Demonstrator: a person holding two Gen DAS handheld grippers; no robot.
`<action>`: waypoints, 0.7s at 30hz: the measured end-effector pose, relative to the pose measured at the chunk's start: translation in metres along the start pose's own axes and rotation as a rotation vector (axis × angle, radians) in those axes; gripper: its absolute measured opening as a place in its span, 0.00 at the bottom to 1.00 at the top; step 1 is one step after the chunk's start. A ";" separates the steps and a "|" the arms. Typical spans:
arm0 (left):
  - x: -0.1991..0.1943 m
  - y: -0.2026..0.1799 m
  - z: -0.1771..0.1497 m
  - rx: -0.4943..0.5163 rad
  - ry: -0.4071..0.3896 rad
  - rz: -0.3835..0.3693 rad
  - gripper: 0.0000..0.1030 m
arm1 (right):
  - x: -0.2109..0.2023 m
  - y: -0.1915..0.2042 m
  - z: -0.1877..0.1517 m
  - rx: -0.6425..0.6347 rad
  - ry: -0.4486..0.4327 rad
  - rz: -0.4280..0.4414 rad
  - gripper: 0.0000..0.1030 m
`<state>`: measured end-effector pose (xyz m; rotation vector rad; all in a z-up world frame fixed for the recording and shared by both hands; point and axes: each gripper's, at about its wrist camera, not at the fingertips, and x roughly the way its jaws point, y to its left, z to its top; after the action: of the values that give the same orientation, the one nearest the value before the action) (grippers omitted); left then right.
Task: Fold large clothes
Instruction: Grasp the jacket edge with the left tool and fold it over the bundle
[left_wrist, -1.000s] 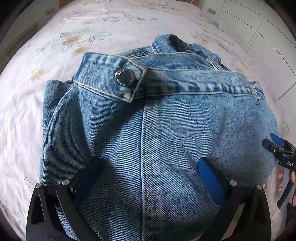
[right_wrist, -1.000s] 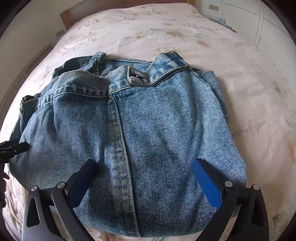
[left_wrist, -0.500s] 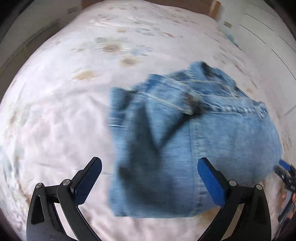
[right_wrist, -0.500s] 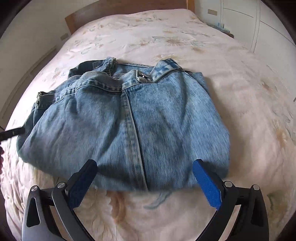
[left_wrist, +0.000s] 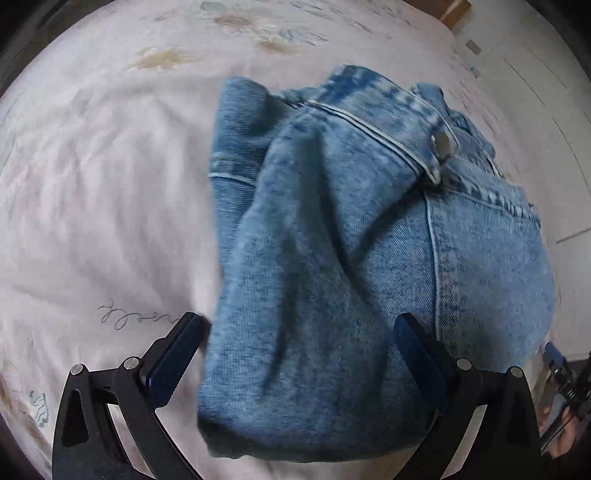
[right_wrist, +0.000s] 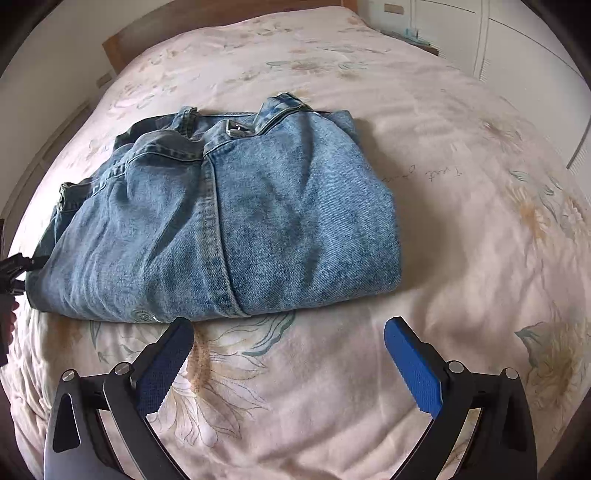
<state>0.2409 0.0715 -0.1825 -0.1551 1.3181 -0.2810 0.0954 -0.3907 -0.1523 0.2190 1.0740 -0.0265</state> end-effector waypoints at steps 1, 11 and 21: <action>0.002 -0.004 -0.001 0.008 -0.002 0.013 0.99 | 0.000 0.000 0.000 0.003 -0.001 -0.001 1.00; 0.005 -0.028 0.010 -0.012 0.050 -0.083 0.32 | -0.001 0.002 0.002 0.012 -0.006 0.011 1.00; -0.053 -0.074 0.033 0.023 0.004 -0.150 0.12 | -0.001 -0.011 -0.002 0.079 -0.001 0.038 1.00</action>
<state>0.2522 0.0146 -0.1055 -0.2339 1.3091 -0.4238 0.0917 -0.4013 -0.1537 0.3103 1.0687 -0.0350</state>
